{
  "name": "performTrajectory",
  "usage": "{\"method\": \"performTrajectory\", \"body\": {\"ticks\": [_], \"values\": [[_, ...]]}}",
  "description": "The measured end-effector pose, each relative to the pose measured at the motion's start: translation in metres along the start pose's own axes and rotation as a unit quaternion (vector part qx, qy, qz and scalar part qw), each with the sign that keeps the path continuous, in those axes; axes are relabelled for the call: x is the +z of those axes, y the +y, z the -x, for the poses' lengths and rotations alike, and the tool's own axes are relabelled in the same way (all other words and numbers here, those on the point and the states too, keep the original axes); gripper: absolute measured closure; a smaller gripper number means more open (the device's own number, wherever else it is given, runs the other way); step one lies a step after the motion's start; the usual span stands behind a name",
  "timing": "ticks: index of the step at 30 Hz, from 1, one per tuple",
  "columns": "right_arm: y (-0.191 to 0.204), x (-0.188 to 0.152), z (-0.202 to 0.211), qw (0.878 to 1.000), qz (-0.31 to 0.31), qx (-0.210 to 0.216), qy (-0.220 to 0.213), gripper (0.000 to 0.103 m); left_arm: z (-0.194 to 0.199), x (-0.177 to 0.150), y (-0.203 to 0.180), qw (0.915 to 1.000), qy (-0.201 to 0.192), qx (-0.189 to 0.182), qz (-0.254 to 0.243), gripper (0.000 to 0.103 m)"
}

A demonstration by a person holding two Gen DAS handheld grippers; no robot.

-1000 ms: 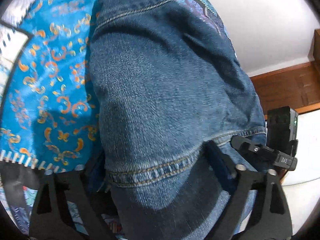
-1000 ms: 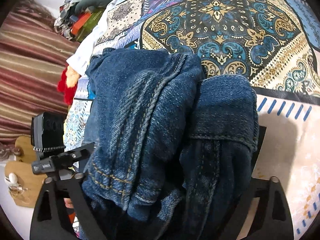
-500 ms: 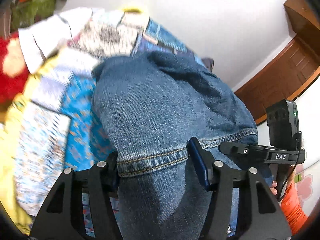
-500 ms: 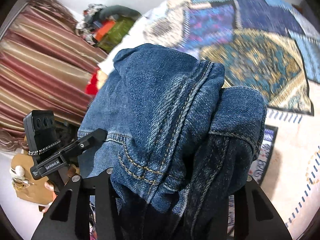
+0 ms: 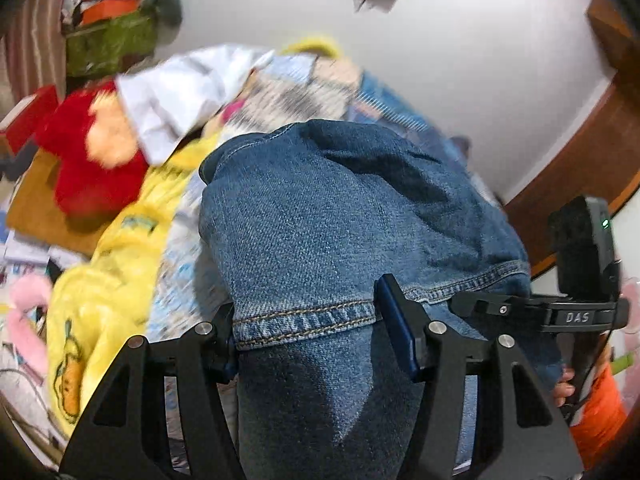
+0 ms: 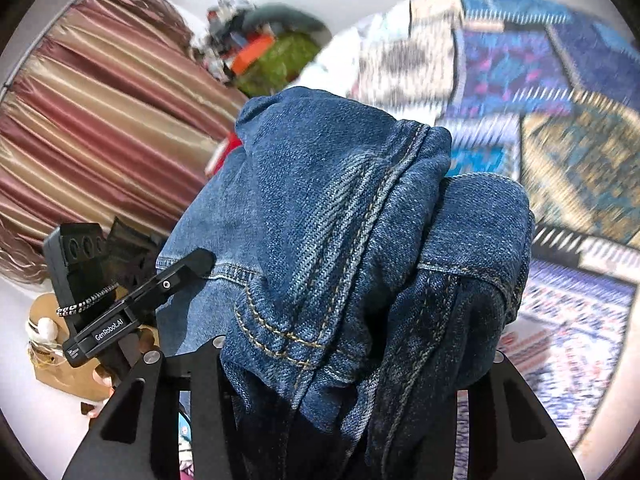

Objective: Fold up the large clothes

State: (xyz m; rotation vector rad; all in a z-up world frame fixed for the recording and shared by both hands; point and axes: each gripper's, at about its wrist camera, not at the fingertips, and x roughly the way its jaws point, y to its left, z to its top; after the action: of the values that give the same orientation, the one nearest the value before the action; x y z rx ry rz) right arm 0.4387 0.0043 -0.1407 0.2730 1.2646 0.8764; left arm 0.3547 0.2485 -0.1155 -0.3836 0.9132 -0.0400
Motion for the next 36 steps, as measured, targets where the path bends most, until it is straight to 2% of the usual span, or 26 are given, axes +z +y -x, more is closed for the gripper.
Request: {"method": "performTrajectory", "body": {"ticks": [7,10,14,17,19,20,22,24,25,29,32,34,36], "values": [[-0.031,-0.017,-0.099,0.996,-0.008,-0.039,0.08,0.058,-0.063,-0.046,0.065,0.9961,0.075,0.034,0.034,0.045],[-0.035,-0.023,-0.111,0.996,0.019,-0.057,0.073,0.057,-0.056,-0.063,0.064,0.9983,0.051,0.017,0.023,0.043],[-0.038,-0.021,-0.105,0.995,0.028,-0.047,0.078,0.053,-0.049,-0.073,0.057,0.9985,0.041,0.034,0.012,0.038],[-0.041,-0.027,-0.095,0.995,0.038,-0.054,0.077,0.048,-0.046,-0.086,0.044,0.997,0.047,0.058,-0.019,0.033],[-0.043,-0.035,-0.088,0.995,0.034,-0.047,0.08,0.046,-0.039,-0.101,0.037,0.9959,0.037,0.072,-0.041,0.026],[-0.045,-0.041,-0.086,0.995,0.032,-0.044,0.083,0.045,-0.037,-0.107,0.036,0.9954,0.039,0.074,-0.046,0.019],[-0.046,-0.05,-0.08,0.994,0.034,-0.048,0.088,0.041,-0.033,-0.121,0.036,0.995,0.049,0.073,-0.047,0.017],[-0.047,-0.057,-0.074,0.992,0.048,-0.084,0.085,0.017,-0.027,-0.131,0.039,0.9959,0.049,0.068,-0.033,0.014],[-0.046,-0.064,-0.066,0.99,0.068,-0.105,0.072,0.014,-0.025,-0.137,0.043,0.9963,0.051,0.066,-0.022,0.013],[-0.036,-0.08,-0.046,0.985,0.11,-0.123,0.06,0.013,-0.018,-0.151,0.05,0.9962,0.058,0.065,0.004,0.013],[-0.034,-0.086,-0.028,0.982,0.122,-0.13,0.055,0.013,-0.007,-0.153,0.041,0.9929,0.061,0.099,-0.026,0.013],[-0.029,-0.086,-0.015,0.979,0.139,-0.142,0.045,0.013,0.004,-0.145,0.035,0.991,0.045,0.119,-0.04,0.013],[-0.021,-0.083,-0.002,0.977,0.155,-0.145,0.026,0.013,0.015,-0.13,0.031,0.9914,0.02,0.122,-0.042,0.013]]}}
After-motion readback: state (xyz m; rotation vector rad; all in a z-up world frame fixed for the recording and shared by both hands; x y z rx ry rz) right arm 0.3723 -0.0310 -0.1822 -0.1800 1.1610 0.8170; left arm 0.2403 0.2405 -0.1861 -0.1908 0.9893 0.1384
